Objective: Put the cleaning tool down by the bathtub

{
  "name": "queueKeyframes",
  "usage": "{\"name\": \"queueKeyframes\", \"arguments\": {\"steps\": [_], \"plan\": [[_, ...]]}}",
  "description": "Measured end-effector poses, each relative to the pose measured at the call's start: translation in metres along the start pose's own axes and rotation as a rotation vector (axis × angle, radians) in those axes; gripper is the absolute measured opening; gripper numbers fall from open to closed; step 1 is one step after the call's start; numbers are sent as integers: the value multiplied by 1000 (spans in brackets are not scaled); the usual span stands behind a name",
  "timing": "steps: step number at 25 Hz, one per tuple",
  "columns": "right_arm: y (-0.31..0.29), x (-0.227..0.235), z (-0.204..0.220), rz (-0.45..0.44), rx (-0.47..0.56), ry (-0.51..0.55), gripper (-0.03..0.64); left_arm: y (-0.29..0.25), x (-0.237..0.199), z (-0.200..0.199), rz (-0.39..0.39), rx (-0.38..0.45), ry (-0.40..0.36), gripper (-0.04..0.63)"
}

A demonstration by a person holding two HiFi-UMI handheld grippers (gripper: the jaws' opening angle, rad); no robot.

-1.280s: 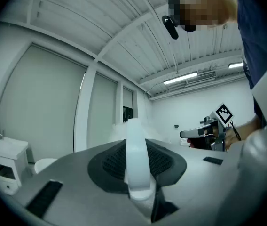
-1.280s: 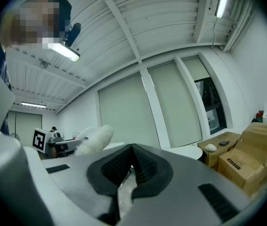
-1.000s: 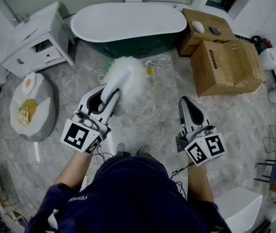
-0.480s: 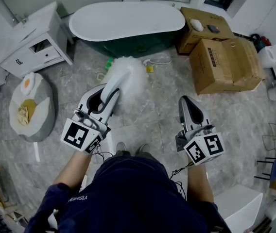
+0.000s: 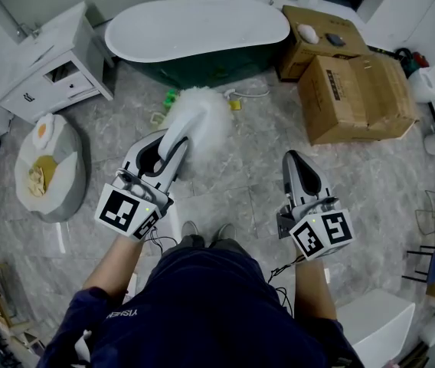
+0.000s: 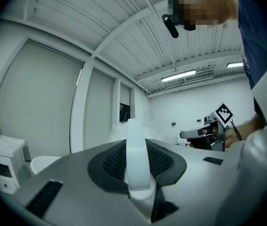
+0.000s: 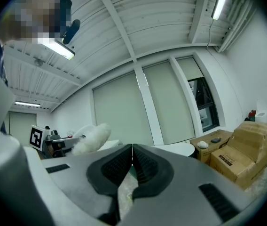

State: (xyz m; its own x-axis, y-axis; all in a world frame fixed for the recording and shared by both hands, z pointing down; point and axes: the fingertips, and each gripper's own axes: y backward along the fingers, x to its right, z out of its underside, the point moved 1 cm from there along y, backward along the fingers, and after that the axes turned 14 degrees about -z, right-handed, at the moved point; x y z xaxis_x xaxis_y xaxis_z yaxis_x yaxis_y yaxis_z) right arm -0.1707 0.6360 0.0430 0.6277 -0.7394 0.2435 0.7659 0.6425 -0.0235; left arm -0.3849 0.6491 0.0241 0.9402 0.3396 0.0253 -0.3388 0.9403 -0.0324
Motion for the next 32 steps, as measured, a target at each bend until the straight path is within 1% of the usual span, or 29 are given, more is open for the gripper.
{"name": "queueKeyframes", "arguments": {"steps": [5, 11, 17, 27, 32], "plan": [[14, 24, 1, 3, -3, -5, 2, -17, 18, 3, -7, -9, -22, 107], [35, 52, -1, -1, 8, -16, 2, -30, 42, 0, -24, 0, -37, 107], [49, 71, -7, 6, 22, -16, 2, -43, 63, -5, -15, 8, -48, 107], [60, 102, -17, 43, 34, -7, 2, -80, 82, -9, 26, 31, -49, 107], [47, 116, -21, 53, 30, 0, 2, -100, 74, -9, 34, 38, -43, 107]]}}
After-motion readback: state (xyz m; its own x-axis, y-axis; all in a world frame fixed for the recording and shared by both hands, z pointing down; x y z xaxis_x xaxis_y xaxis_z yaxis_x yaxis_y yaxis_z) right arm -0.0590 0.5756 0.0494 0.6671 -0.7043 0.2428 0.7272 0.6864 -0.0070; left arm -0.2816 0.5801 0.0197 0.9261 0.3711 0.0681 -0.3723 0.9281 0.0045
